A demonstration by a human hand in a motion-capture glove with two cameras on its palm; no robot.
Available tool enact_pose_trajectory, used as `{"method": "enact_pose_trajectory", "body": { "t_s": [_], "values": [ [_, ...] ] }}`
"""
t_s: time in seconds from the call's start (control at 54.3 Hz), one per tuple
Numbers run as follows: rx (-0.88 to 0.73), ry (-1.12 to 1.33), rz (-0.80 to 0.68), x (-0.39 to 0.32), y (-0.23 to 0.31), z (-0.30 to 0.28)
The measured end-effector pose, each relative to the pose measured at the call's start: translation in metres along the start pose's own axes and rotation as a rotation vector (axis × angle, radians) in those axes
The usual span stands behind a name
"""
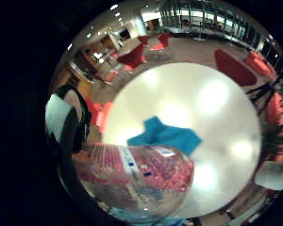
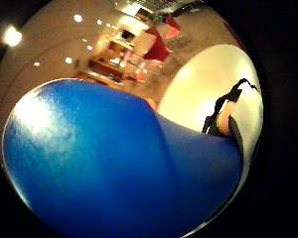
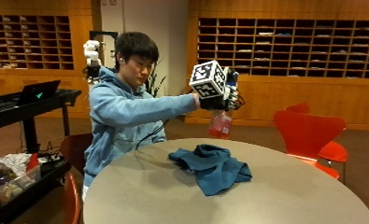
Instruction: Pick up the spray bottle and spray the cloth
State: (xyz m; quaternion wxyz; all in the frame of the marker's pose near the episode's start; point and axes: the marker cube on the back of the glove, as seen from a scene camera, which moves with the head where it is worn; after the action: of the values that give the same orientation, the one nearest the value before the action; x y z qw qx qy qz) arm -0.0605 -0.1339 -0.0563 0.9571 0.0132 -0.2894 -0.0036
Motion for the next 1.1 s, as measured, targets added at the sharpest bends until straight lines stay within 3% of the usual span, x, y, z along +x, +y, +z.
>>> {"method": "enact_pose_trajectory", "body": {
  "t_s": [0.147,0.368,0.681,0.92,1.105],
  "values": [
    [0.07,-0.386,0.001,-0.039,-0.005,0.033],
    [0.062,-0.654,0.05,-0.07,-0.009,0.131],
    [0.141,-0.569,0.154,-0.053,-0.021,0.245],
    [0.128,-0.53,0.17,-0.039,-0.023,0.266],
    [0.034,-0.471,0.077,-0.038,-0.019,0.268]
  ]
}}
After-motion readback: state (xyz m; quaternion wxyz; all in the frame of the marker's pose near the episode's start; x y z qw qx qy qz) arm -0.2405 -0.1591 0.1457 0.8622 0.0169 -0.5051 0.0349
